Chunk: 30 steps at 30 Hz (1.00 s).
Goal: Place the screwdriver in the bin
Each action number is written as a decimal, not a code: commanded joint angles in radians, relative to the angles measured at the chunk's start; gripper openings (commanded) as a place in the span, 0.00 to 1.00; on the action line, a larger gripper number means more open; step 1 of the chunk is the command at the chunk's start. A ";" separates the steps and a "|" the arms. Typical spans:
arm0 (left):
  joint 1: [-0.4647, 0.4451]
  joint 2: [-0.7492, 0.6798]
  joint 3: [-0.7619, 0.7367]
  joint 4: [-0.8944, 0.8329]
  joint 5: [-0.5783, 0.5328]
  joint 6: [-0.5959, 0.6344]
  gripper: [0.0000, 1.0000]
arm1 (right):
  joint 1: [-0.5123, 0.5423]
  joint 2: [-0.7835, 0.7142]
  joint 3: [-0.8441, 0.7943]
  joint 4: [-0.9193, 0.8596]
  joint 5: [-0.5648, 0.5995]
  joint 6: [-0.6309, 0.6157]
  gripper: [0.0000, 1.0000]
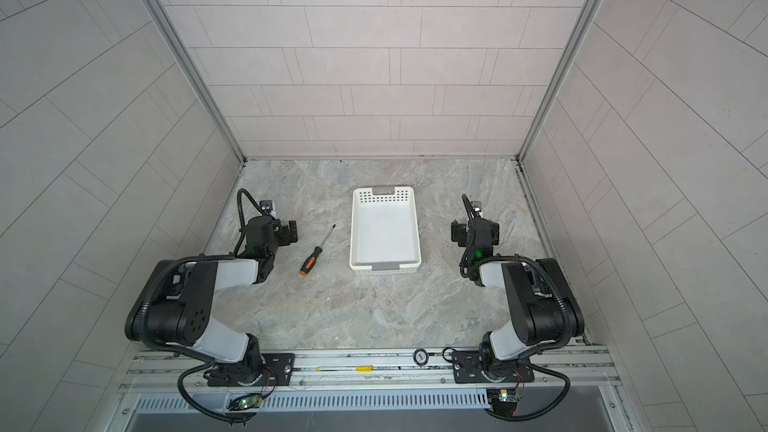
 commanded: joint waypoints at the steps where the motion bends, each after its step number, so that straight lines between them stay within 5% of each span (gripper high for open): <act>1: -0.005 -0.005 -0.005 0.024 -0.010 0.008 1.00 | 0.000 -0.003 0.003 -0.001 0.000 -0.014 1.00; 30: -0.005 -0.011 -0.007 0.023 -0.006 0.005 1.00 | -0.008 -0.004 0.002 -0.001 -0.015 -0.009 1.00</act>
